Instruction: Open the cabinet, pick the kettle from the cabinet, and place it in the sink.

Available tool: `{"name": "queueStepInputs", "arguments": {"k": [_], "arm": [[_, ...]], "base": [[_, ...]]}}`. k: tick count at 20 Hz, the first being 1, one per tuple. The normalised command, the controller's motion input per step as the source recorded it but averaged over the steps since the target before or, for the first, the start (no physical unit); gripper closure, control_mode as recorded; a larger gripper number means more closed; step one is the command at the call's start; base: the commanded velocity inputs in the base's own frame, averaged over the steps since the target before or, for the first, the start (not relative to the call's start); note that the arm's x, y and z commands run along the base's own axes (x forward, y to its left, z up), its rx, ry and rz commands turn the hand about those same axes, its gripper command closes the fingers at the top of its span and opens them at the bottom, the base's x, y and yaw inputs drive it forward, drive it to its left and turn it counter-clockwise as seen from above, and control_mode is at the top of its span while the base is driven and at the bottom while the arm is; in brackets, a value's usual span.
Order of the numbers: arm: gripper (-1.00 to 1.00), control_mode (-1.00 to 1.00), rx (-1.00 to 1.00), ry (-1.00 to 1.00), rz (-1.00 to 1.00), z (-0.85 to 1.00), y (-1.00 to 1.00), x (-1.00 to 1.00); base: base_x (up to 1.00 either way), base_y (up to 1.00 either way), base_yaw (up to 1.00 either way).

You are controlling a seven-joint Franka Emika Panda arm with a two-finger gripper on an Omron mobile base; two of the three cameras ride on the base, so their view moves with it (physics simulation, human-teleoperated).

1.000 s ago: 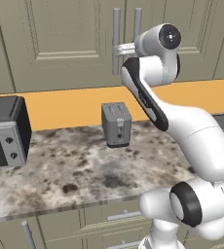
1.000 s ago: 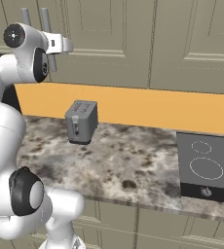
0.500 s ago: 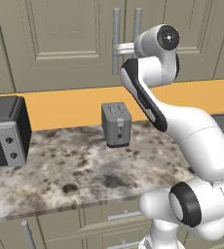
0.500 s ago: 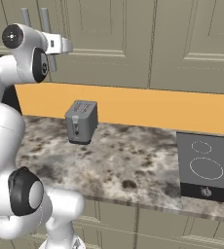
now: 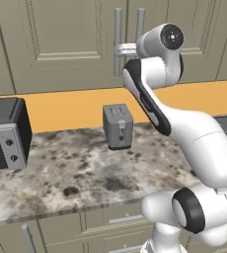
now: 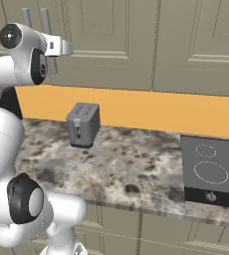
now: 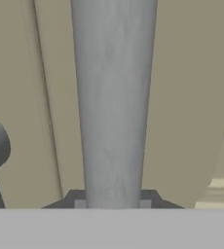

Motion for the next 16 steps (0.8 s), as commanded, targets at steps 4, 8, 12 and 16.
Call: {"name": "queueStepInputs", "arguments": {"k": [4,8,12,16], "arm": [[1.0,-1.0,0.03,0.08,0.01,-0.08,0.17,-0.23],[1.0,-1.0,0.03,0.12,0.06,-0.04,0.13,-0.31],[1.0,-1.0,0.05,0.01,0.1,-0.04,0.03,-0.47],[1.0,-1.0,0.06,-0.02,0.09,-0.02,0.0,-0.55]], "base": [[0.0,0.0,0.0],[0.0,0.0,0.0],[0.0,0.0,0.0],[0.0,0.0,0.0]]}}
